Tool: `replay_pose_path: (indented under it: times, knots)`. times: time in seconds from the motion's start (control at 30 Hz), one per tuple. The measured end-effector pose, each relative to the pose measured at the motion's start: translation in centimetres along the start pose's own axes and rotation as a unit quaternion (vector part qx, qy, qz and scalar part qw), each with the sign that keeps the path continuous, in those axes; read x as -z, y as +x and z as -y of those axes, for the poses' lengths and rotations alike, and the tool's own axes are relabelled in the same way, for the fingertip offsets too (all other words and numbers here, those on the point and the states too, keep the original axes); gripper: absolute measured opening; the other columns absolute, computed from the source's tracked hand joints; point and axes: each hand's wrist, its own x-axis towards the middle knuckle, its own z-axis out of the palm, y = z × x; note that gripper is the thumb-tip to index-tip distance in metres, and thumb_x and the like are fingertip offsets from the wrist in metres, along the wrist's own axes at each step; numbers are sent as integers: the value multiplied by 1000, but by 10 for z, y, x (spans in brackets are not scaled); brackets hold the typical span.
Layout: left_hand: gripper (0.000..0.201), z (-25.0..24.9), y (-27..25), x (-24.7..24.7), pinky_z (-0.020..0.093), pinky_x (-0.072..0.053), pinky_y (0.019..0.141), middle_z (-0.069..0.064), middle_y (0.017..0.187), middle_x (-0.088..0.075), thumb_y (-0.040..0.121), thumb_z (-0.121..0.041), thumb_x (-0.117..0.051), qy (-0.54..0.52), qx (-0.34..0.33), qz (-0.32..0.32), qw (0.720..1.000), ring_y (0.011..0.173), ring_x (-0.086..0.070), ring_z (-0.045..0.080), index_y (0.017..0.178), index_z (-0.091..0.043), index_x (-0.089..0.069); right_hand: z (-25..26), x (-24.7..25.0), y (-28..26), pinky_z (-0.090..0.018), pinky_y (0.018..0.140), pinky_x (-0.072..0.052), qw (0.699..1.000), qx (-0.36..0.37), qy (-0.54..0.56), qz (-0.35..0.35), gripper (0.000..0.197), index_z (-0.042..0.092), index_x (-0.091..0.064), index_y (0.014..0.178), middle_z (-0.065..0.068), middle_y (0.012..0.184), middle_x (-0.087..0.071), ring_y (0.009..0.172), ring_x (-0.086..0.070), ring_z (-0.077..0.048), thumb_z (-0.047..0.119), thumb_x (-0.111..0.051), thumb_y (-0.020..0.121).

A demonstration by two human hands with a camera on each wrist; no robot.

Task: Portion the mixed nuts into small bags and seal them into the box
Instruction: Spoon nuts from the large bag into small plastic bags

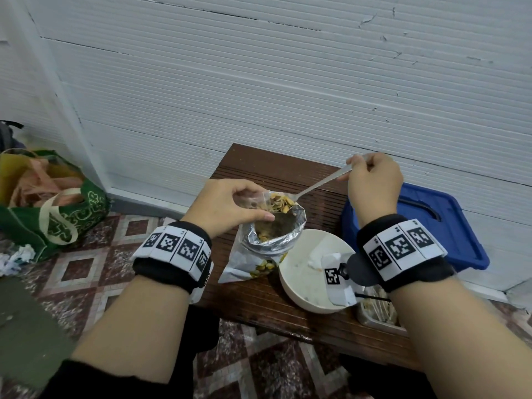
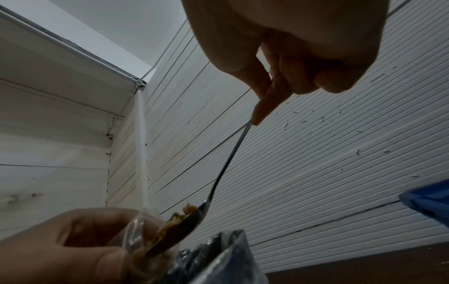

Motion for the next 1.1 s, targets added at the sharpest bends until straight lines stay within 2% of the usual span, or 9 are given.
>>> replay_pose_path:
  times: [0.1, 0.23, 0.37, 0.47, 0.6, 0.77, 0.93, 1.03, 1.1]
  knots:
    - [51, 0, 2, -3, 26, -54, 88, -17, 90, -70, 53, -48, -86, 4, -4, 2, 1000, 91, -64, -3, 99, -30, -73, 1, -6, -3, -5, 52, -36, 1000, 2, 0, 7, 24, 6, -66, 93, -5, 76, -69, 66, -54, -7, 21, -47, 97]
    - [51, -3, 4, -8, 20, -53, 85, -16, 90, -70, 53, -46, -87, 4, -15, -5, 1000, 89, -63, -5, 98, -30, -72, 2, -9, -3, -3, 50, -35, 1000, 12, -3, 12, 24, 5, -67, 92, 10, 62, -58, 56, -47, 0, 20, -48, 97]
    - [47, -7, 4, -13, 4, -45, 73, -20, 86, -67, 56, -43, -87, 13, -25, -13, 1000, 84, -59, -11, 99, -30, -71, 6, -10, -8, -2, 61, -37, 998, 32, 37, 36, 22, 11, -67, 89, 8, 61, -63, 70, -58, -3, 21, -49, 98]
    - [45, -7, 4, -16, 2, -42, 73, -20, 85, -66, 59, -45, -85, 11, -40, -37, 998, 86, -58, -12, 98, -29, -70, 12, -8, -15, -20, 78, -45, 991, 79, 91, 61, 20, 25, -62, 82, 9, 62, -64, 77, -65, -12, 21, -51, 97]
    - [43, -4, 4, -13, 3, -42, 67, -18, 81, -64, 60, -50, -80, -10, -27, -71, 997, 74, -56, -12, 94, -26, -69, 19, 0, -20, -20, 76, -49, 972, 151, 163, 80, 16, 21, -64, 86, 10, 70, -65, 71, -65, -6, 15, -54, 97]
    - [41, 0, 3, -4, 7, -47, 69, -12, 87, -69, 62, -46, -80, -45, 4, -80, 996, 82, -63, -3, 95, -21, -71, 22, 10, -16, -23, 79, -52, 960, 181, 214, 20, 17, 23, -64, 87, 5, 77, -68, 76, -67, -13, 15, -54, 96]
    - [34, 3, 1, 2, 2, -44, 68, -10, 87, -71, 69, -34, -82, -27, 2, -51, 998, 82, -62, -8, 99, -22, -73, 10, 12, -16, -21, 69, -50, 971, 153, 178, -53, 18, 27, -61, 83, 17, 66, -64, 68, -62, -4, 20, -52, 97]
    - [37, 3, 0, 1, -1, -40, 66, -14, 83, -69, 66, -29, -85, -16, 1, -36, 999, 77, -59, -15, 100, -22, -73, -3, 2, -23, -19, 62, -40, 984, 155, 92, 5, 13, 22, -66, 85, 16, 63, -59, 61, -53, 1, 24, -57, 95]
    - [36, 2, 0, -1, -1, -38, 64, -18, 81, -66, 65, -28, -86, -5, -4, -31, 999, 74, -56, -19, 99, -22, -73, -13, -6, -33, -27, 66, -40, 976, 202, 12, 75, 13, 22, -70, 89, 12, 69, -63, 69, -54, -11, 26, -58, 94]
